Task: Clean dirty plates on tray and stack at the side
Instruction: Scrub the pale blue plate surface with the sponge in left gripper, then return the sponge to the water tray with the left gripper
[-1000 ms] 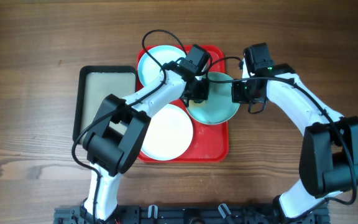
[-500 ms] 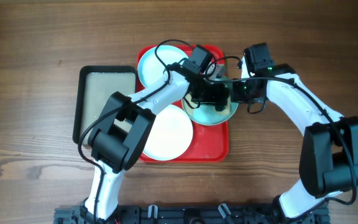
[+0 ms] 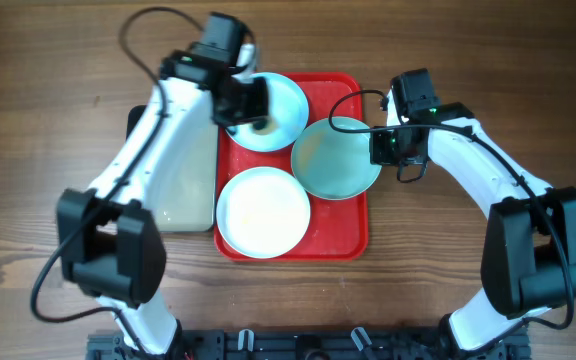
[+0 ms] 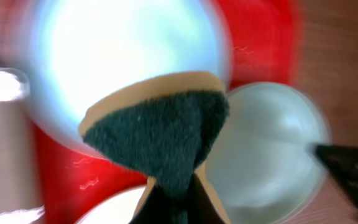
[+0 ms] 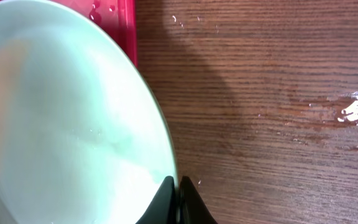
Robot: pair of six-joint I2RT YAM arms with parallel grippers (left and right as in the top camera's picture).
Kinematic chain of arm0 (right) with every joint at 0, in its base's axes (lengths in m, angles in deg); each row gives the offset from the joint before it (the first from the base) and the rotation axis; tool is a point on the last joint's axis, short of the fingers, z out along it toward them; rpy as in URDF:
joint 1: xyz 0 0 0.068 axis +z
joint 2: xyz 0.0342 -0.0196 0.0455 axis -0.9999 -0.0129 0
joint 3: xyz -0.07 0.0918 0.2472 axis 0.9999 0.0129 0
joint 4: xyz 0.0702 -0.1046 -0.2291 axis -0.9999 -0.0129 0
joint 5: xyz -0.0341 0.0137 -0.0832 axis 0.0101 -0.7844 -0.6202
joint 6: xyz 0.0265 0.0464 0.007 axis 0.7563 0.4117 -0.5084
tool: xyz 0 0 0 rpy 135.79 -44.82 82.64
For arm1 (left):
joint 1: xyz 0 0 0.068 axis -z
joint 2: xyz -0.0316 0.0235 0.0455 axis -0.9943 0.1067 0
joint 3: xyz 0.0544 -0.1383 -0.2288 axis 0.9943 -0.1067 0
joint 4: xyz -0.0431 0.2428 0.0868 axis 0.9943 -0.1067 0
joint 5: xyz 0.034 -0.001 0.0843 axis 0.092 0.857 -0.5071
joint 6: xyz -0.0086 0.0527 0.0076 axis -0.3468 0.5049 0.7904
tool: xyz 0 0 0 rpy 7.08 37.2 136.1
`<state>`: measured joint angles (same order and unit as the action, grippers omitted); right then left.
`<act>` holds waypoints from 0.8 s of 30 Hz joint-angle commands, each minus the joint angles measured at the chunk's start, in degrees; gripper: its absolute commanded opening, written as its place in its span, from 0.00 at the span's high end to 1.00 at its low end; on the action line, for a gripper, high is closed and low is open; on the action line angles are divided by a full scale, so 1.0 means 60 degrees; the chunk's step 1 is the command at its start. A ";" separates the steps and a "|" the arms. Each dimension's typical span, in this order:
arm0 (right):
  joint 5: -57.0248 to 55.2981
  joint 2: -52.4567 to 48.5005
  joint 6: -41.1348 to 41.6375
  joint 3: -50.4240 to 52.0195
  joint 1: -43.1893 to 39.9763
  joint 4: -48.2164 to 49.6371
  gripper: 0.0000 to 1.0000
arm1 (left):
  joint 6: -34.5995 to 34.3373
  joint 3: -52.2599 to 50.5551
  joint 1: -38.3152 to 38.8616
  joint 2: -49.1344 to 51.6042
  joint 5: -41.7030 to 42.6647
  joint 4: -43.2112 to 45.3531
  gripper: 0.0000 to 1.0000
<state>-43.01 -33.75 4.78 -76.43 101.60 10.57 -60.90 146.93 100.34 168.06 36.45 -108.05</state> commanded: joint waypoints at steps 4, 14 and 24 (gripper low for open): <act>0.0084 -0.0091 -0.0025 -0.0026 0.0102 0.0087 0.96 | 0.0178 -0.0066 -0.2182 -0.0226 -0.3639 -0.2437 0.96; 0.0084 -0.0091 -0.0029 -0.0026 0.0102 0.0087 0.96 | 0.2116 -0.2881 -0.3177 -0.0226 -0.2994 -0.0018 0.96; -0.0211 0.0157 -0.0353 -0.0725 -0.0055 -0.0965 0.96 | 0.2142 -0.2922 -0.3177 -0.0820 -0.2871 -0.0168 0.96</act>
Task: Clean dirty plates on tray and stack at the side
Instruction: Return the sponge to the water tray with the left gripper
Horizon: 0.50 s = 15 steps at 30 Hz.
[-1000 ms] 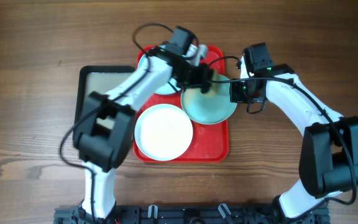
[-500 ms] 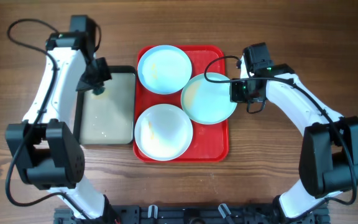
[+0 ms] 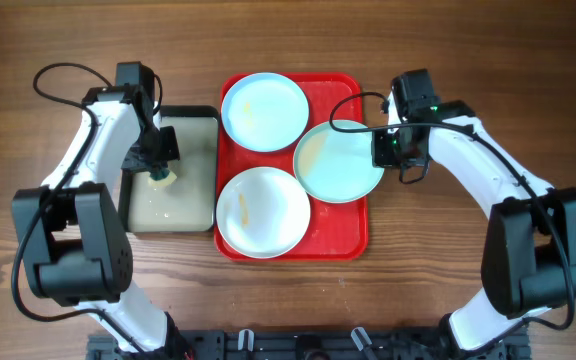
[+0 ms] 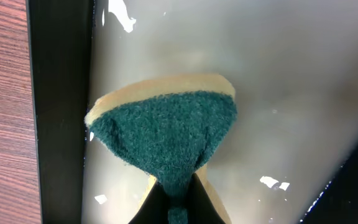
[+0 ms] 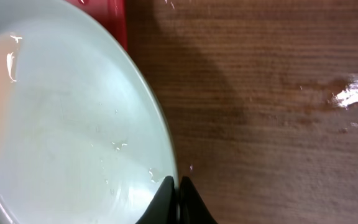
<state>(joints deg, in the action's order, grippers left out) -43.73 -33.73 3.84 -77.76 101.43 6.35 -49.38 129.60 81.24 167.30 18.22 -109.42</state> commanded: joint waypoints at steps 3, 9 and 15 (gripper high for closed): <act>-0.0237 0.0321 -0.0226 -0.1169 -0.0025 -0.1002 0.96 | 0.0219 -0.0033 0.0007 -0.1443 0.0681 0.0135 0.96; -0.0266 0.0863 -0.0229 -0.1730 -0.0025 -0.1472 0.96 | -0.1333 -0.0033 0.0007 -0.1836 0.0750 0.0237 0.96; -0.0266 0.1126 -0.0076 -0.1891 -0.0025 -0.1738 0.96 | -0.1322 -0.0033 0.0007 -0.1832 0.0801 0.0342 0.96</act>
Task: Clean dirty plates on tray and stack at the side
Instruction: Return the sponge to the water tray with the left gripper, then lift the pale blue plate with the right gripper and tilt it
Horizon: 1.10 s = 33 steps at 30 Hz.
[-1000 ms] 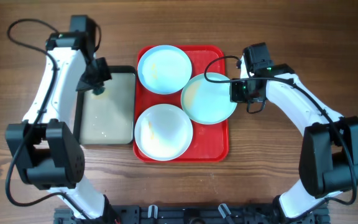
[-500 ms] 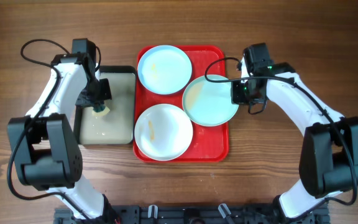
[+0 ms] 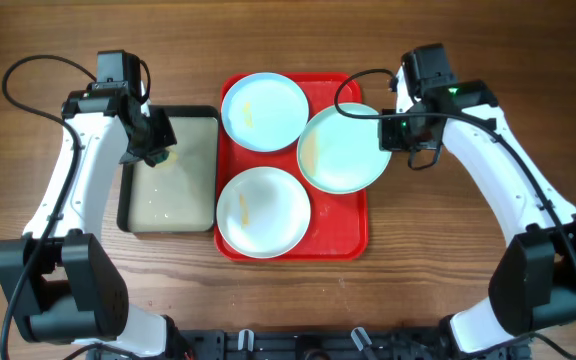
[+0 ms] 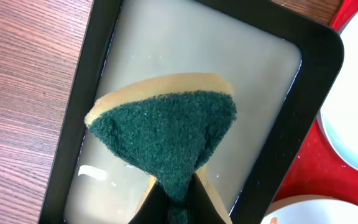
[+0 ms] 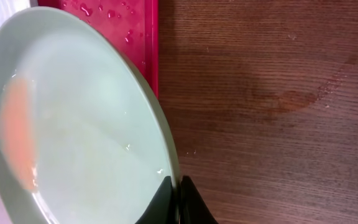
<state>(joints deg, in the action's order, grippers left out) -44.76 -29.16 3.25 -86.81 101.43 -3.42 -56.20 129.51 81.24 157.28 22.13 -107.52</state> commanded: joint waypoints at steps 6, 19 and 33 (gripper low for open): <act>0.0069 0.0364 0.0015 -0.2106 -0.0022 -0.1388 0.96 | -0.0186 -0.0022 0.0007 -0.0164 0.0149 0.0029 0.96; 0.0845 -0.0605 0.0608 -0.2506 0.1574 0.0539 0.96 | -0.0146 -0.0018 0.0007 -0.0168 -0.0608 0.0025 0.96; -0.3603 -0.2900 0.0543 -0.2503 0.5497 0.5450 0.96 | 0.0058 -0.0022 -0.0280 -0.1257 -0.0714 -0.1191 0.96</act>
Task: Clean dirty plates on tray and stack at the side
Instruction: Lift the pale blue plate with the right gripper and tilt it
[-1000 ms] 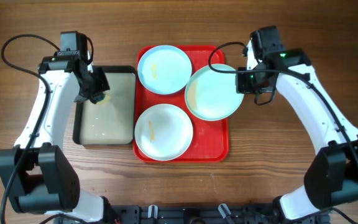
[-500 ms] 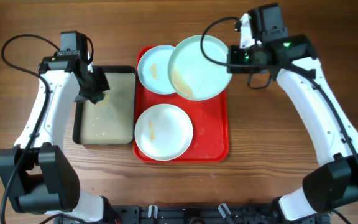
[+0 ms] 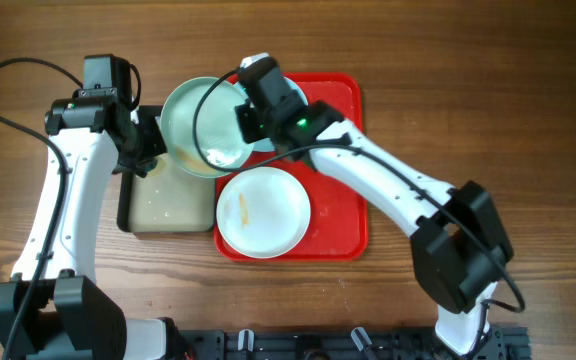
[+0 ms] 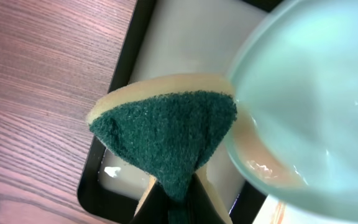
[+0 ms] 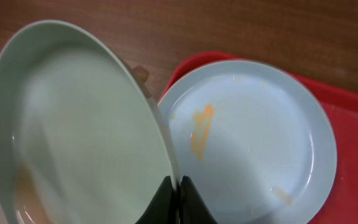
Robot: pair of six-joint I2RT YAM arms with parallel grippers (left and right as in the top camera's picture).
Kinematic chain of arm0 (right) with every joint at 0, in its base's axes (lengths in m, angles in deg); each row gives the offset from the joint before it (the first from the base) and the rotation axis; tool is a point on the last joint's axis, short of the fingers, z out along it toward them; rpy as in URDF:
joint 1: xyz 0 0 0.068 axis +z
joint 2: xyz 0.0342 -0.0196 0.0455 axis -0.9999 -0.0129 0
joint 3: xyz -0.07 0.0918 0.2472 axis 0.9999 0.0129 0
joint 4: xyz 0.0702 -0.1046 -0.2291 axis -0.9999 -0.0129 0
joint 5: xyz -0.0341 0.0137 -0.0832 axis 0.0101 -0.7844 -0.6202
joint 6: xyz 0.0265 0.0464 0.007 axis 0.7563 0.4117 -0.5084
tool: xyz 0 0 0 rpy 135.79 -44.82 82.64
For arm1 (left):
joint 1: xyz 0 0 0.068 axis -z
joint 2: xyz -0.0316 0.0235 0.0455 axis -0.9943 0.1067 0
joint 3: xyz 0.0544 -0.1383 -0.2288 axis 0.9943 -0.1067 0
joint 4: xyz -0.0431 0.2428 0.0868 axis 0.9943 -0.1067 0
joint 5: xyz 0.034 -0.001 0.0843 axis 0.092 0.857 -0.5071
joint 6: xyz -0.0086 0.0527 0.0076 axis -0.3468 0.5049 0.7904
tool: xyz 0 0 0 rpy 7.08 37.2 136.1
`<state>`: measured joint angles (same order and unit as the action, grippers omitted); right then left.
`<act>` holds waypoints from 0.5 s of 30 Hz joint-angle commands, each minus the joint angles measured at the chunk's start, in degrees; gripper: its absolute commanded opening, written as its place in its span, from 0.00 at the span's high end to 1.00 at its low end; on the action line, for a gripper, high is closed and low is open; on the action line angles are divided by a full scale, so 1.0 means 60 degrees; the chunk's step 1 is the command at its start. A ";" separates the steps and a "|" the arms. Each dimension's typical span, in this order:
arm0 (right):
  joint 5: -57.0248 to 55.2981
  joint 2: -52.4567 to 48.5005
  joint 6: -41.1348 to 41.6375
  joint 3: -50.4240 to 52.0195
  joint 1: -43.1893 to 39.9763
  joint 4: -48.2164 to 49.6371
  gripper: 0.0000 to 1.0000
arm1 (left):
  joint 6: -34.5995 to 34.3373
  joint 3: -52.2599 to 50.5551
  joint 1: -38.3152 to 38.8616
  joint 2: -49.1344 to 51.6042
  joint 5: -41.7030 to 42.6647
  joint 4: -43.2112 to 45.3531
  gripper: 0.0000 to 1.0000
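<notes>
My right gripper [image 3: 251, 122] [image 5: 174, 185] is shut on the rim of a pale green plate [image 3: 203, 125] [image 5: 73, 124]. It holds the plate tilted over the black basin [image 3: 168, 215], and an orange smear lies along the plate's low edge [image 4: 263, 165]. My left gripper [image 3: 146, 152] [image 4: 174, 200] is shut on a green and yellow sponge [image 4: 166, 130], just left of that low edge. A stained pale blue plate [image 5: 253, 137] and a stained white plate [image 3: 263, 212] lie on the red tray [image 3: 340, 200].
The basin holds cloudy water [image 4: 185, 37] and sits against the tray's left side. My right arm [image 3: 378, 175] reaches diagonally across the tray and hides most of the blue plate in the overhead view. Bare wooden table [image 3: 488, 100] lies to the right.
My right gripper has carried the green plate from the tray's right side to above the basin on the left. The sponge in my left gripper now sits next to the plate's low rim.
My left gripper held the sponge over the blue plate while my right gripper was shut on the green plate at the tray's right edge. Then the sponge was down in the basin water, then raised above it. Now plate and sponge are together over the basin.
</notes>
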<state>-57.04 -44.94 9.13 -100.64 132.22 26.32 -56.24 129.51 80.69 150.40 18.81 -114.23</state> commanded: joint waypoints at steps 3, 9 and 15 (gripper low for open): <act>-0.2707 -0.0277 -0.1971 -0.0197 0.0685 0.1588 0.96 | -0.0186 -0.0022 -0.0412 -0.0109 -0.0157 -0.0255 0.96; -0.2867 -0.0251 -0.4590 -0.0200 0.0874 0.3643 0.96 | -0.0182 -0.0022 -0.0474 -0.0106 0.0022 -0.0262 0.96; -0.3643 -0.0240 -0.7359 -0.0200 0.1392 0.4834 0.96 | -0.0186 -0.0124 -0.0474 -0.0106 0.0025 -0.0219 0.96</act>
<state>-74.77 -46.06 -24.93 -100.62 138.67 51.94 -56.57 129.51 78.14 150.38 18.83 -115.94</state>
